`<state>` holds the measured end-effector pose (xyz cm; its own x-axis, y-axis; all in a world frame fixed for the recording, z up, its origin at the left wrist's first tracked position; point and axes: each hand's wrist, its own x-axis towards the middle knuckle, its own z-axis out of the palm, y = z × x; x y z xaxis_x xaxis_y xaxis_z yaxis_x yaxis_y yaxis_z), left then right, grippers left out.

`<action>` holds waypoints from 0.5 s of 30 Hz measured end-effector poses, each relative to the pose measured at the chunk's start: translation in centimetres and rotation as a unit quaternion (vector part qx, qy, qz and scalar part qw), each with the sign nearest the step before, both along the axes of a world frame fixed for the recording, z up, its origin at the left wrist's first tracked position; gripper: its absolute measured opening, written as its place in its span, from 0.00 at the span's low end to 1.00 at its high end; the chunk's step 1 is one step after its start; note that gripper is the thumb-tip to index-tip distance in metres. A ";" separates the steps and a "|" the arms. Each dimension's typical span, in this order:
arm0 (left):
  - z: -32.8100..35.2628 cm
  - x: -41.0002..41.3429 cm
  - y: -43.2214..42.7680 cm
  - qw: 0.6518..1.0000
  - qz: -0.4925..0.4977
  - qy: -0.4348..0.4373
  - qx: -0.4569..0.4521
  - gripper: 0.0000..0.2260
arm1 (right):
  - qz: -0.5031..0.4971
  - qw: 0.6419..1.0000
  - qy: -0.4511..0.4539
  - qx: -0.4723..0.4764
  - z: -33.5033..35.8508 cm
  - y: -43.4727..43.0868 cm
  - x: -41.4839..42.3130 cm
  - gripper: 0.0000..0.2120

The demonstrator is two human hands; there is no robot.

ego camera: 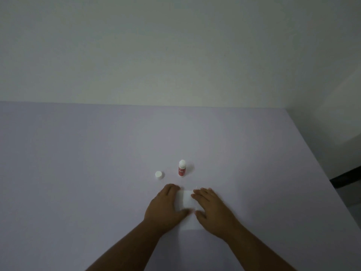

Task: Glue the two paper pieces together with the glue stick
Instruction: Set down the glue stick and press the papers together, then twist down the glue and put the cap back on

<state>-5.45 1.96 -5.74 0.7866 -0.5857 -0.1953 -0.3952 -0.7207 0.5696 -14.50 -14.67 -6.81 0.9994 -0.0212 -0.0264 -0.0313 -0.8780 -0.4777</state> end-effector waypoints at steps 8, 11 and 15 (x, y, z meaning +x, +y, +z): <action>2.6 4.6 -4.5 0.952 0.221 0.113 -0.176 0.29 | -0.190 0.969 -0.016 0.159 1.3 0.4 1.9 0.15; 2.4 5.4 -5.2 0.942 0.233 0.149 -0.189 0.21 | -0.241 0.945 0.006 0.223 1.7 0.6 2.8 0.14; 2.6 5.4 -4.8 0.930 0.231 0.184 -0.221 0.04 | -0.311 0.892 0.026 0.326 2.5 0.9 3.7 0.13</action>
